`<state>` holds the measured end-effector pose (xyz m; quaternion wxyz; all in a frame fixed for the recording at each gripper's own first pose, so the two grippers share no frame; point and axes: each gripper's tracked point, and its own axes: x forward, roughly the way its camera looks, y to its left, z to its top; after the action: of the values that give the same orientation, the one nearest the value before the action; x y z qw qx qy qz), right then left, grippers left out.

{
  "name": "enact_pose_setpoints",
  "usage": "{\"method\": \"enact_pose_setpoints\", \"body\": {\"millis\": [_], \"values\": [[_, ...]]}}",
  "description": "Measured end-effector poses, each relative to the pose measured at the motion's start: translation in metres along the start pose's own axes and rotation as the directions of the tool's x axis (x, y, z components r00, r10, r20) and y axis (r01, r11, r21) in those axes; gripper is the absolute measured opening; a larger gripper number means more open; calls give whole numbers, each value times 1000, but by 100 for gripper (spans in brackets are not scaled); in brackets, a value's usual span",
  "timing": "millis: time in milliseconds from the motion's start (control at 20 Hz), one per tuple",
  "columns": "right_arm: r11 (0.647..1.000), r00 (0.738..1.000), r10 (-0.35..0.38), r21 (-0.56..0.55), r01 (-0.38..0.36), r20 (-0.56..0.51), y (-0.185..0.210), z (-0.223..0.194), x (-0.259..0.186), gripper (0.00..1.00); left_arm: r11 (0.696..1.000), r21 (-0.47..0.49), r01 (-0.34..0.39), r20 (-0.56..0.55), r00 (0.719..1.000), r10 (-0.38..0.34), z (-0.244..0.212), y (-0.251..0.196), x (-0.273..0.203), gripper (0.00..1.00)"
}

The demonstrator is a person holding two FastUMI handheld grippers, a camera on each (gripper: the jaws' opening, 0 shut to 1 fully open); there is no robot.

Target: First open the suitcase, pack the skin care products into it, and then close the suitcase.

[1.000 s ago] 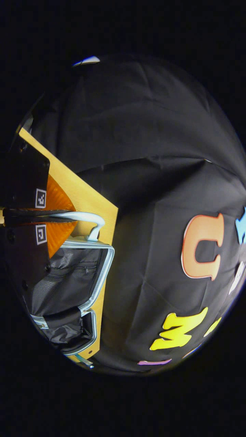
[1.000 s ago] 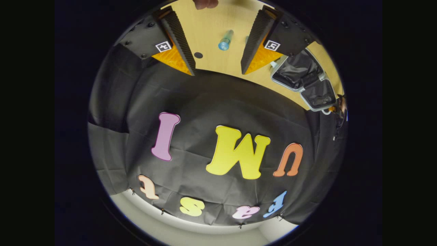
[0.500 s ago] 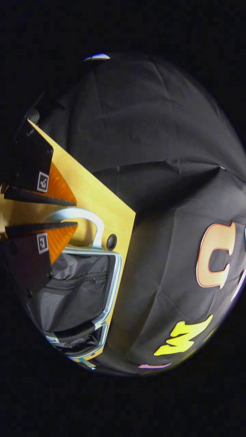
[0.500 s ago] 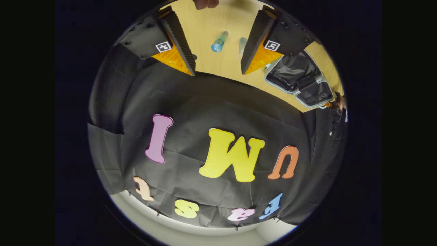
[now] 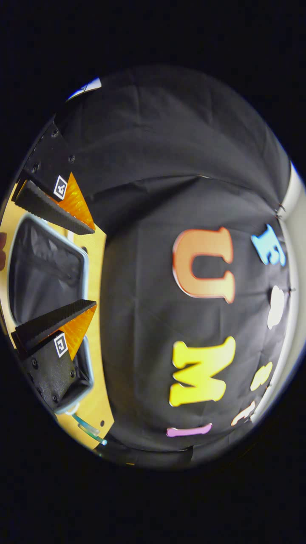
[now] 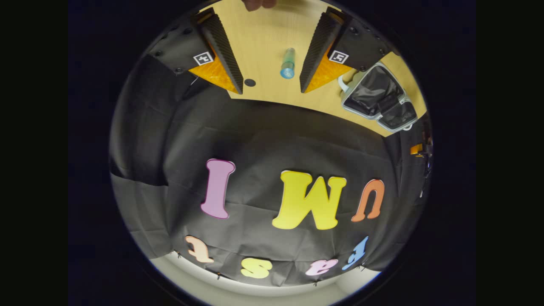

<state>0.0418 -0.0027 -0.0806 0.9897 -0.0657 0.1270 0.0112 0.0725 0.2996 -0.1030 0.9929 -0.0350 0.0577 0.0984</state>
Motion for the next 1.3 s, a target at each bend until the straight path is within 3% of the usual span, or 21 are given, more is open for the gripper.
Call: {"method": "enact_pose_setpoints", "body": {"millis": [50,200,250,350,650,850,1050,1300], "values": [[1000,1000,-8,8,8,7,-9,-2,-2,80,999,-16,46,12,999,-46,6,-34,-8,87],[999,1000,-16,34,16,-1,-30,-17,-9,80,982,-82,168,-3,986,-169,11,-153,-37,88],[999,1000,-13,42,13,-12,-35,-25,-11,80,979,-93,181,-20,983,-183,3,-185,-47,98],[999,999,-9,45,10,-36,-45,-42,-15,80,969,-98,226,-46,972,-231,-18,-255,-67,98],[999,994,15,48,-10,-112,-68,-84,-32,80,937,35,347,-134,931,-339,-81,-387,-95,98],[999,990,14,39,-9,-143,-82,-97,-33,80,910,9,415,-268,878,-397,-145,-438,-80,98],[999,986,-21,37,27,-167,-108,-105,-34,80,911,-25,411,-337,855,-394,-189,-462,-48,99],[996,974,-73,30,81,-215,-132,-120,-39,80,921,30,387,-383,856,-348,-222,-465,-12,99]]}}
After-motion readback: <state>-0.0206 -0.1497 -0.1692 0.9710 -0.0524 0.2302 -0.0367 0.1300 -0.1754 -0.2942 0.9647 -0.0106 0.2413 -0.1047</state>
